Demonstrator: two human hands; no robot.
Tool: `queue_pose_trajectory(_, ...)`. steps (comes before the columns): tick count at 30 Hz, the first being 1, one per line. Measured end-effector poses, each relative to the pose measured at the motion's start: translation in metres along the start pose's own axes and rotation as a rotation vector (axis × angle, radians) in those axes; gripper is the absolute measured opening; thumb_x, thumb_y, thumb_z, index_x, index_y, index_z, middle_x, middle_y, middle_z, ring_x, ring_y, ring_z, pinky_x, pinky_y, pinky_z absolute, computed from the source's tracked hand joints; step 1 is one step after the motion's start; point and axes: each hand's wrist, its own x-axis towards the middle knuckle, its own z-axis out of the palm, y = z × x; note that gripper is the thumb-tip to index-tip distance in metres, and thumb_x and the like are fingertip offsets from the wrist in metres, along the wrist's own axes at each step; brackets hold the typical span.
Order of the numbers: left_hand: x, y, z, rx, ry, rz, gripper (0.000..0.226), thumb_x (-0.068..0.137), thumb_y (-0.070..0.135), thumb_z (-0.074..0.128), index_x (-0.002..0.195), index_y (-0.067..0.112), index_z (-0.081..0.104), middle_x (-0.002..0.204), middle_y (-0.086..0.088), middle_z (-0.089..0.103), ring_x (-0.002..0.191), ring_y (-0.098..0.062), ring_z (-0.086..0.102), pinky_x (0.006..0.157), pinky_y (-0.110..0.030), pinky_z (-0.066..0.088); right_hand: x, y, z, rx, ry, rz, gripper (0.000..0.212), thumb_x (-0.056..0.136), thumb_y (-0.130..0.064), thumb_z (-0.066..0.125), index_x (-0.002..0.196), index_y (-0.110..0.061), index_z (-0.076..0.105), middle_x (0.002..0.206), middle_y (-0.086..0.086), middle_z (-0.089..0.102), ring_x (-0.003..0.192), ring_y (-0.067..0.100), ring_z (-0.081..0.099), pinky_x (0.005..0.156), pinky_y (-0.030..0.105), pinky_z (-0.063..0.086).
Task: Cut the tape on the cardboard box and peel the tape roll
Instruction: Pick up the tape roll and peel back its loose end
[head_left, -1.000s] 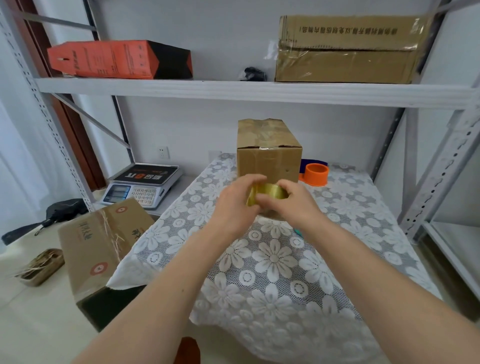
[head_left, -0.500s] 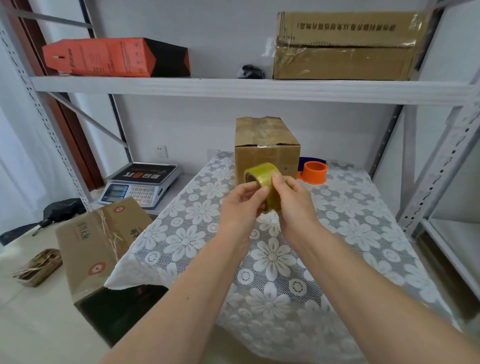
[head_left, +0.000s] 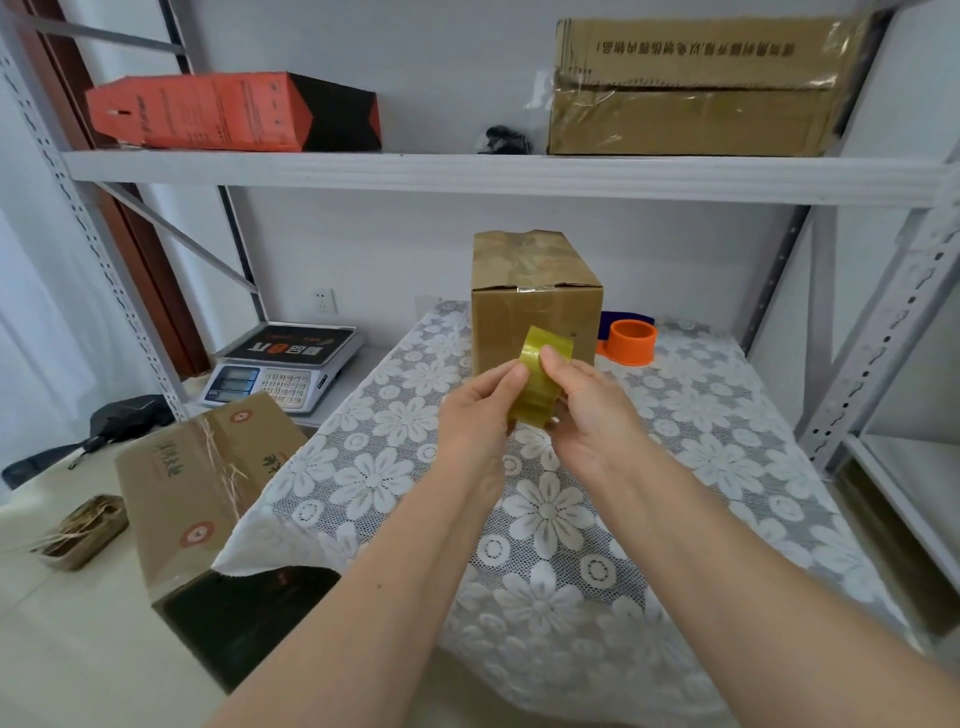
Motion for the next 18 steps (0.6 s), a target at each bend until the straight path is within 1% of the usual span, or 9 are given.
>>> queue_pose_trajectory(1, -0.001, 0.000, -0.001, -0.018, -0.029, -0.019, 0.019, 0.089, 0.010, 0.063, 0.105, 0.012, 0.072, 0.099, -0.006, 0.071, 0.089, -0.014, 0.062, 0.094, -0.036, 0.048, 0.000, -0.001, 0.000, 0.034, 0.003, -0.001, 0.017, 0.088, -0.016, 0.064, 0.101, -0.005, 0.062, 0.087, 0.009, 0.065, 0.079, 0.019, 0.063, 0.074, 0.034, 0.055)
queue_pose_trajectory(4, -0.001, 0.001, -0.003, -0.016, -0.107, -0.047, 0.025, 0.092, 0.007, 0.058, 0.114, 0.011, 0.069, 0.108, -0.010, 0.070, 0.101, -0.020, 0.062, 0.103, -0.044, 0.045, 0.002, -0.004, 0.001, 0.105, 0.004, 0.001, 0.011, 0.091, -0.016, 0.061, 0.088, -0.006, 0.061, 0.089, 0.011, 0.065, 0.084, 0.022, 0.063, 0.087, 0.041, 0.053)
queue_pose_trajectory(6, 0.000, 0.001, -0.002, -0.034, -0.115, -0.051, 0.028, 0.092, 0.006, 0.056, 0.118, 0.008, 0.067, 0.111, -0.012, 0.070, 0.101, -0.020, 0.063, 0.104, -0.045, 0.045, 0.001, -0.005, 0.003, 0.131, -0.001, 0.001, 0.013, 0.093, -0.016, 0.058, 0.086, -0.006, 0.061, 0.086, 0.012, 0.066, 0.082, 0.022, 0.064, 0.086, 0.042, 0.053)
queue_pose_trajectory(8, -0.001, 0.003, 0.002, -0.105, -0.078, -0.045, 0.027, 0.091, 0.004, 0.056, 0.113, 0.006, 0.070, 0.097, -0.009, 0.073, 0.088, -0.014, 0.066, 0.102, -0.043, 0.047, -0.003, -0.006, 0.006, 0.152, -0.011, -0.004, 0.014, 0.094, -0.016, 0.057, 0.085, -0.005, 0.061, 0.083, 0.011, 0.066, 0.076, 0.020, 0.064, 0.078, 0.038, 0.054)
queue_pose_trajectory(10, -0.004, 0.005, 0.006, -0.158, -0.019, -0.031, 0.020, 0.088, 0.003, 0.058, 0.099, 0.007, 0.074, 0.073, 0.000, 0.073, 0.067, -0.004, 0.067, 0.097, -0.043, 0.049, -0.005, -0.006, 0.009, 0.164, -0.012, -0.008, 0.015, 0.094, -0.016, 0.056, 0.084, -0.005, 0.060, 0.079, 0.009, 0.065, 0.071, 0.018, 0.063, 0.066, 0.033, 0.054)
queue_pose_trajectory(11, -0.006, 0.006, 0.009, -0.173, 0.004, -0.029, 0.017, 0.087, 0.002, 0.058, 0.091, 0.009, 0.074, 0.063, 0.004, 0.071, 0.059, -0.002, 0.065, 0.096, -0.042, 0.049, -0.006, -0.005, 0.009, 0.166, -0.011, -0.009, 0.015, 0.094, -0.016, 0.056, 0.084, -0.005, 0.060, 0.078, 0.008, 0.064, 0.070, 0.017, 0.063, 0.061, 0.031, 0.052)
queue_pose_trajectory(12, -0.008, 0.006, 0.011, -0.186, 0.019, -0.030, 0.017, 0.086, 0.000, 0.059, 0.084, 0.010, 0.073, 0.058, 0.005, 0.069, 0.057, -0.003, 0.064, 0.094, -0.042, 0.049, -0.007, -0.005, 0.010, 0.168, -0.009, -0.011, 0.015, 0.095, -0.016, 0.055, 0.084, -0.005, 0.059, 0.078, 0.008, 0.063, 0.069, 0.017, 0.062, 0.059, 0.029, 0.050)
queue_pose_trajectory(14, -0.010, 0.007, 0.014, -0.203, 0.032, -0.037, 0.018, 0.084, -0.002, 0.059, 0.079, 0.010, 0.072, 0.055, 0.005, 0.068, 0.059, -0.007, 0.062, 0.093, -0.042, 0.049, -0.009, -0.004, 0.011, 0.175, -0.004, -0.014, 0.015, 0.095, -0.015, 0.055, 0.083, -0.006, 0.058, 0.078, 0.007, 0.061, 0.070, 0.016, 0.061, 0.058, 0.028, 0.048)
queue_pose_trajectory(18, -0.011, 0.007, 0.013, -0.208, -0.015, -0.051, 0.022, 0.084, -0.006, 0.055, 0.091, 0.005, 0.073, 0.058, 0.004, 0.070, 0.052, -0.001, 0.063, 0.092, -0.041, 0.049, -0.011, -0.006, 0.011, 0.202, 0.004, -0.008, 0.015, 0.095, -0.014, 0.054, 0.083, -0.007, 0.057, 0.078, 0.007, 0.061, 0.070, 0.016, 0.061, 0.058, 0.028, 0.048)
